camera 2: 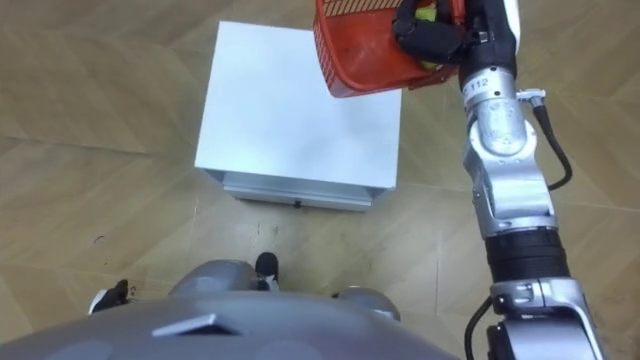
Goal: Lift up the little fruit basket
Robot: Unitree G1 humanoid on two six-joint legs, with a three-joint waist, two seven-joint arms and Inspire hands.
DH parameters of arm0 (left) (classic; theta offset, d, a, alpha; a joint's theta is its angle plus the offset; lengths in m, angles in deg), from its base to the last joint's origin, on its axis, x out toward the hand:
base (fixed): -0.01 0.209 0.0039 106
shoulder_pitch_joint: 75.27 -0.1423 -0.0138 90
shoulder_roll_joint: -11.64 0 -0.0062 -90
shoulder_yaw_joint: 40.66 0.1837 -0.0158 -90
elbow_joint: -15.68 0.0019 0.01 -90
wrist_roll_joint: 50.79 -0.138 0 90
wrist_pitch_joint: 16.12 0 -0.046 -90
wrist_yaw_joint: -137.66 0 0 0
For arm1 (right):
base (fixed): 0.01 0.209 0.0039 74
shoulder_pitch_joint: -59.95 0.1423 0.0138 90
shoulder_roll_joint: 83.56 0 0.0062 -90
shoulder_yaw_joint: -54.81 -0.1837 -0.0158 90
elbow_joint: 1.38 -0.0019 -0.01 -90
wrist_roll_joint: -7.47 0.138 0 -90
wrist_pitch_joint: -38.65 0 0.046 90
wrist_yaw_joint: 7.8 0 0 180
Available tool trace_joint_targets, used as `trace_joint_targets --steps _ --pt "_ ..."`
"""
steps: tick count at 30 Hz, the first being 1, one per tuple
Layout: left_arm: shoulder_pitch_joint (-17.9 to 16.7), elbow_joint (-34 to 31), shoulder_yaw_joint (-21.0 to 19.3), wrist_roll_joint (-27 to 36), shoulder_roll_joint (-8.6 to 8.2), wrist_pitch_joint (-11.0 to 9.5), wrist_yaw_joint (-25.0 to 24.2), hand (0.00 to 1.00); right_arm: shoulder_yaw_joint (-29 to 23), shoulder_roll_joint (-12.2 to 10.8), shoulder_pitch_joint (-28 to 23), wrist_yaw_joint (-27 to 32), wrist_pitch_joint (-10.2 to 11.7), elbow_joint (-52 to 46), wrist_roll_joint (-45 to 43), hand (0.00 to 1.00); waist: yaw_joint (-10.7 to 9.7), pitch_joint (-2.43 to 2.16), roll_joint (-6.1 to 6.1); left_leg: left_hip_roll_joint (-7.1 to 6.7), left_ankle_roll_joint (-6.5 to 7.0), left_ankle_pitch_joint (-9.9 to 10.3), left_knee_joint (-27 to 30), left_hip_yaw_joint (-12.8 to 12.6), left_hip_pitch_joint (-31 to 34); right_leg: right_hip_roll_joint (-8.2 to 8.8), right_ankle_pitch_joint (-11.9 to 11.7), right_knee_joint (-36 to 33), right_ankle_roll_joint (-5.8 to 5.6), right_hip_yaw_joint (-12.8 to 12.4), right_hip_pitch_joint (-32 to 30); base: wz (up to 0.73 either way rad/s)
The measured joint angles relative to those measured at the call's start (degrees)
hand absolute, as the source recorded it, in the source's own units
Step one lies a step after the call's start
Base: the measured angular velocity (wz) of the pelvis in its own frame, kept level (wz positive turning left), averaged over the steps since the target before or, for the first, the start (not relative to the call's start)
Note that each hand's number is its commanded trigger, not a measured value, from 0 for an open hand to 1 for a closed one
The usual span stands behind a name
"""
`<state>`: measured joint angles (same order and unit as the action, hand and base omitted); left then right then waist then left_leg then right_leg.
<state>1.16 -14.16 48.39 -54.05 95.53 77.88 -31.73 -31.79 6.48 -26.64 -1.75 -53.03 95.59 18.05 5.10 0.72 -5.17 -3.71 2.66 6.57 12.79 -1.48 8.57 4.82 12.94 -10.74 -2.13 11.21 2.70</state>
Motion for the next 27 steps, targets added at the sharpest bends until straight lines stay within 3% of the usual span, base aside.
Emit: trace_joint_targets --steps 11,18,23,24,25,26,27 --pt "0.1 0.7 0.0 -5.3 -0.13 2.0 -0.9 0.00 2.3 -0.2 0.3 -1.2 -1.7 3.4 -2.1 1.00 3.3 -0.01 0.38 -0.04 0.20 0.0 2.5 1.5 3.3 0.05 -0.1 -0.1 0.20 3.5 -1.6 0.08" --pt "-0.1 2.3 0.0 -5.3 -0.10 2.4 -2.4 0.00 2.9 -0.3 1.6 -1.2 -1.7 8.7 -1.9 1.00 4.3 0.05 0.83 -0.30 0.26 -0.1 3.6 3.2 5.8 0.05 -0.1 -0.8 0.20 6.3 -2.6 0.15" --pt "0.1 2.1 0.0 -5.3 -0.08 2.4 -2.6 0.00 4.3 -0.4 4.5 -1.6 -2.1 15.7 -1.7 1.00 4.4 0.06 0.82 -0.73 0.35 -0.1 4.0 3.8 7.2 0.18 -0.1 -1.1 0.19 6.4 -3.6 0.08" --pt "0.2 2.1 0.0 -5.3 -0.07 2.4 -2.6 0.00 4.3 -0.4 4.7 -1.8 -2.1 16.4 -1.6 0.94 4.4 0.07 0.83 -0.83 0.43 -0.1 4.3 4.0 8.0 0.21 -0.1 -1.1 0.19 6.7 -4.1 0.09" --pt "0.3 2.1 0.0 -5.3 -0.07 2.4 -2.6 0.00 4.4 -0.5 4.8 -1.9 -2.1 17.0 -1.4 0.62 4.4 0.07 0.83 -0.85 0.50 0.0 4.5 4.0 8.3 0.21 -0.1 -1.1 0.19 6.7 -4.3 0.10" --pt "0.3 2.1 0.0 -5.3 -0.08 2.4 -2.6 0.00 4.4 -0.5 4.8 -1.9 -2.1 18.0 -1.2 0.05 4.5 0.07 0.83 -0.90 0.63 0.1 4.9 4.1 8.9 0.24 -0.1 -1.2 0.15 6.8 -4.7 0.05" --pt "0.3 2.2 0.1 -5.3 -0.08 2.5 -2.6 0.00 4.4 -0.6 5.0 -1.9 -2.1 19.3 -0.9 0.00 4.7 0.08 0.80 -0.92 0.68 0.1 5.0 4.1 9.3 0.31 -0.1 -1.5 0.13 6.9 -5.1 0.04"
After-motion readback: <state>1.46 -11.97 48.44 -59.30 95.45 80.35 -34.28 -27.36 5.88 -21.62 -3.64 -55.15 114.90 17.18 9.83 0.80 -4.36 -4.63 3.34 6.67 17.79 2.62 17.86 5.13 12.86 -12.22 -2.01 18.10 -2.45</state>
